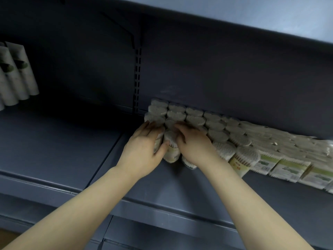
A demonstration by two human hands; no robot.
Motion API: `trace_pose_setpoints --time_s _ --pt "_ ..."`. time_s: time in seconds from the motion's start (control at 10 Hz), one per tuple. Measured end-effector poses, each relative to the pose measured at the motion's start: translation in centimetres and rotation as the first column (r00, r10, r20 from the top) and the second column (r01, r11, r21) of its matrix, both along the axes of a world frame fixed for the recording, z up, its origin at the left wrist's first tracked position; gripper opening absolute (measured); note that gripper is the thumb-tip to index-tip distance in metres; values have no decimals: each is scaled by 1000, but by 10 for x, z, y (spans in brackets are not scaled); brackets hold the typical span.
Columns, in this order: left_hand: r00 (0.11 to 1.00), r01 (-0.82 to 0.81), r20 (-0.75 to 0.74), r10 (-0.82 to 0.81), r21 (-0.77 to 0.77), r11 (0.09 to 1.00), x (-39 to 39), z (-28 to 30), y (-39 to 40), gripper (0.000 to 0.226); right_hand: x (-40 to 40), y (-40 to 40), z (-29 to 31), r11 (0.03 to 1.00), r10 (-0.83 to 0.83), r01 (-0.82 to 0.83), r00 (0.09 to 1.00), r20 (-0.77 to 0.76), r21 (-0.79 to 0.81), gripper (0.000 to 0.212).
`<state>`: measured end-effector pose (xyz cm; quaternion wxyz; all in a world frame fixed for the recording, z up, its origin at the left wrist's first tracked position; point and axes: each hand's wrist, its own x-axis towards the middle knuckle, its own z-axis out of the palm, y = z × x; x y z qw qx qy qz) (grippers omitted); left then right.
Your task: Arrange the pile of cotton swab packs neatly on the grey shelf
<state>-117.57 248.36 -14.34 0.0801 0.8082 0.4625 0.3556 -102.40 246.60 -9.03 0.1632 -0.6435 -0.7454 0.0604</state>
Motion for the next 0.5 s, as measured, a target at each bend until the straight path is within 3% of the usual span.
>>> trace_pose_setpoints --time_s 0.4,0.5 --pt "997 -60 -41 63 73 996 2 -1 -2 52 1 2 -4 999 5 -5 1000 -14 34 43" --pt "998 -51 -28 54 107 993 4 2 -1 44 4 3 -2 998 6 0 995 -95 62 43"
